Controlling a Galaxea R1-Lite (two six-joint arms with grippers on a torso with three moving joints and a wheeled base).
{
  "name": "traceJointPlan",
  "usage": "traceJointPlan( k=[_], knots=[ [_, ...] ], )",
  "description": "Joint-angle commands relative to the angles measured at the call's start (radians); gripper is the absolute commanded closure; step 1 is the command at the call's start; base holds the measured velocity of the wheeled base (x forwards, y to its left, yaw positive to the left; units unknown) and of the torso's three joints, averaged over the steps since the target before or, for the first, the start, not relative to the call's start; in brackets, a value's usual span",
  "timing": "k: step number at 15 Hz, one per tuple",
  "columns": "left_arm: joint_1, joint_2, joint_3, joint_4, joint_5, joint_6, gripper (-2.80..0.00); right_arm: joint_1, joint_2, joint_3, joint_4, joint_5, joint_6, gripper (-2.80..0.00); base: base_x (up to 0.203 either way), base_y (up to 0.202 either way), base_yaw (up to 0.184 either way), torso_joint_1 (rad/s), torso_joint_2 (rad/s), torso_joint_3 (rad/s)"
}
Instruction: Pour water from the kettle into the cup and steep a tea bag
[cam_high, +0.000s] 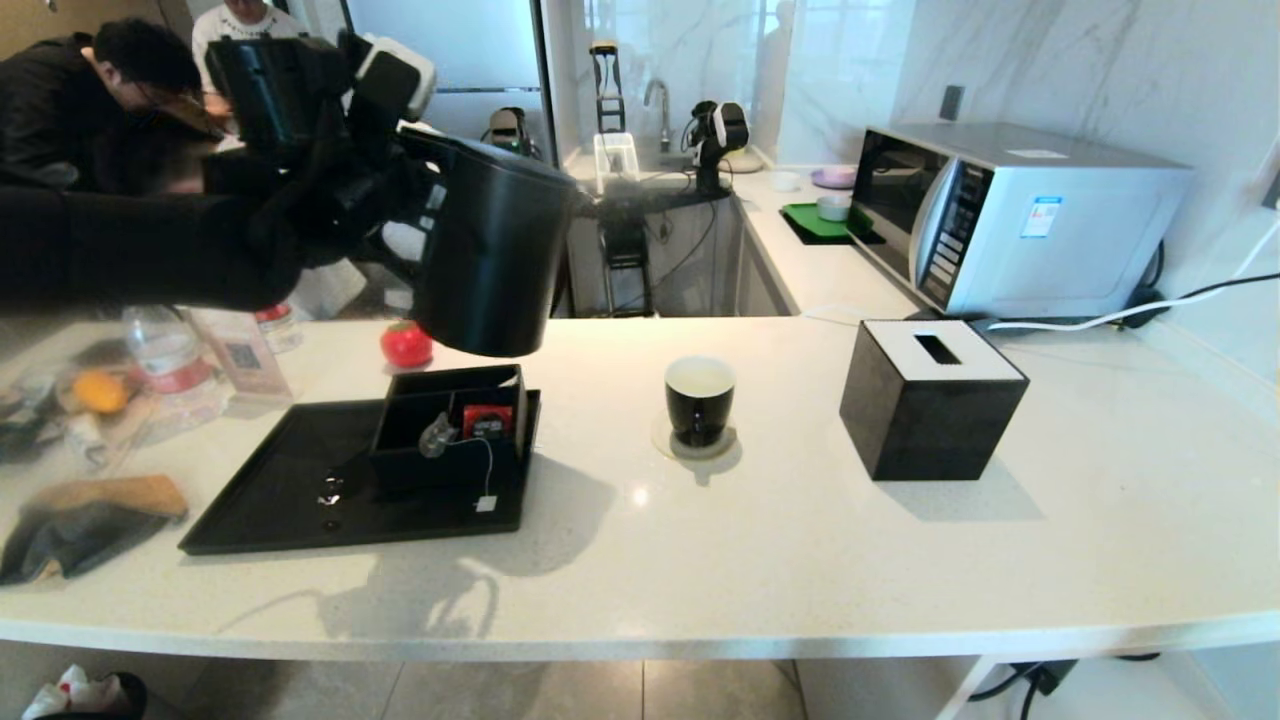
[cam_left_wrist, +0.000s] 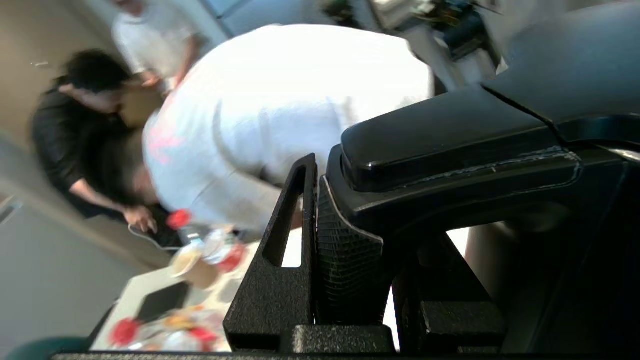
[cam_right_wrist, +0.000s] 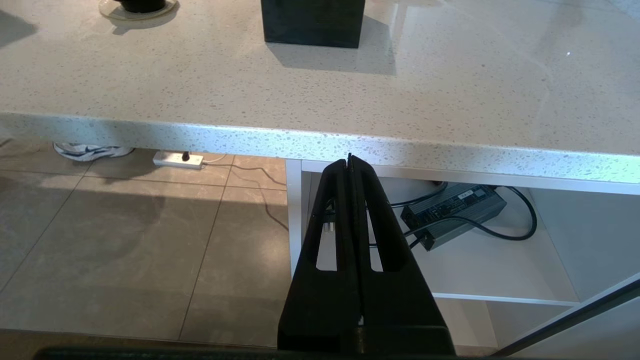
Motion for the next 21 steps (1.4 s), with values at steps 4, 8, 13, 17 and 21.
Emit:
traceJointPlan(
  k=[4,8,13,17,21],
  knots=[
    [0.184,-0.128,0.07,-0.033,-0.025,-0.102,0.0,0.0,0.001,0.0,0.001,0.001,-0.001,0.0,0.0,0.0,0.0,0.0,0.0,0.0],
    [0.399,-0.196,0.227,-0.195,-0.15,-0.142,0.0,0.0,0.001,0.0,0.001,0.001,-0.001,0.0,0.0,0.0,0.0,0.0,0.0,0.0],
    [0.624,-0.229,0.341,-0.361,-0.256,-0.257,0.0,0.0,0.001,0.0,0.001,0.001,-0.001,0.0,0.0,0.0,0.0,0.0,0.0,0.0],
    [0.685,-0.221,0.452,-0.426,-0.299,-0.322,0.0,0.0,0.001,0.0,0.001,0.001,-0.001,0.0,0.0,0.0,0.0,0.0,0.0,0.0],
    [0.697,-0.182,0.568,-0.536,-0.3,-0.339,0.0,0.0,0.001,0.0,0.001,0.001,0.001,0.0,0.0,0.0,0.0,0.0,0.0,0.0]
  ],
)
